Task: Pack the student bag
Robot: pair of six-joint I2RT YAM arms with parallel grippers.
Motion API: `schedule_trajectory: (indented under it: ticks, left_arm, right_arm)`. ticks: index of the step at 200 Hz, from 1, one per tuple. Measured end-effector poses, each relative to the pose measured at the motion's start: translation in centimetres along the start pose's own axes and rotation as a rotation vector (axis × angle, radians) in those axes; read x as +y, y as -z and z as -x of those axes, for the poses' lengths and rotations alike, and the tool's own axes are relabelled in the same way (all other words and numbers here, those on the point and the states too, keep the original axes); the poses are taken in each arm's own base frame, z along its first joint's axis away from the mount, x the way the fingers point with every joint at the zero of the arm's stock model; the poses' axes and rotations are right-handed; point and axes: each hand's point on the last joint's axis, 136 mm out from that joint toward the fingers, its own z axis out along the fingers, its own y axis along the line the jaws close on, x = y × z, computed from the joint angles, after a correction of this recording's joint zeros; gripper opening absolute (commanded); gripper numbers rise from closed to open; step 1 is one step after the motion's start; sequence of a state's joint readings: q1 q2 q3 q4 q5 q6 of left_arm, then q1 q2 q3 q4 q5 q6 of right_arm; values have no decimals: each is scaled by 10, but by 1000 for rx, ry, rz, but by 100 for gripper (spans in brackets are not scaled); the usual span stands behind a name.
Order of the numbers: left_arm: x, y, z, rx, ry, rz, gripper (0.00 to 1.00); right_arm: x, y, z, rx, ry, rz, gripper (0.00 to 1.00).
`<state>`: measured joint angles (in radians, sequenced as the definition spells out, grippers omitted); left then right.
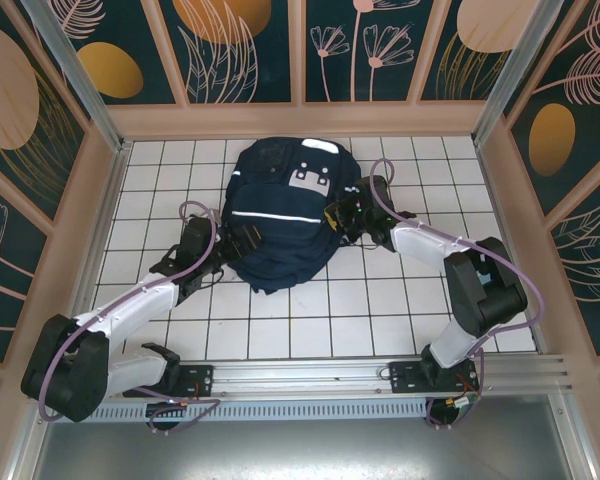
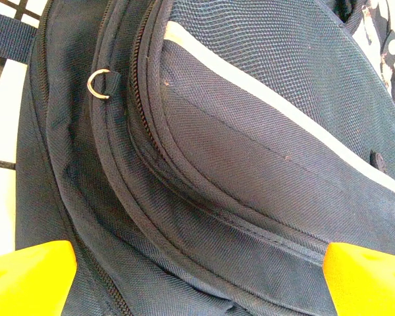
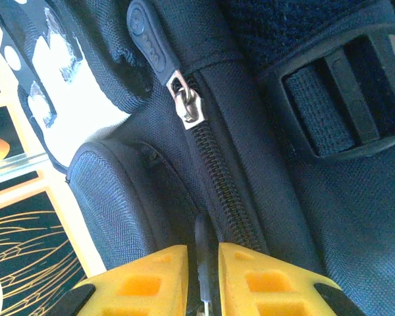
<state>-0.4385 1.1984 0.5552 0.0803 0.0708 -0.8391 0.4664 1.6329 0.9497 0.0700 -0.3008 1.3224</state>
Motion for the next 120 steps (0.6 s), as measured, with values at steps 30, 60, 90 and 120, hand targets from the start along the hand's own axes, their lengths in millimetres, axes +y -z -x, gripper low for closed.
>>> schedule_trajectory:
  ticks: [30,60,90,120]
  left_arm:
    - [0,-3,-1,7,0,-2,97]
    - [-3,-8,-5,27,0,-22,95]
    - [-4,-16,-11,65,-6,-50,87]
    - [-3,-24,-18,95,-18,-74,76]
  right_arm:
    - [-2,-2,-1,8,-2,-3,21]
    - [-5,-4,-2,17,-24,-11,21]
    - [-9,-12,-4,43,-63,-13,21]
    - [-13,-20,-6,67,-104,-16,8]
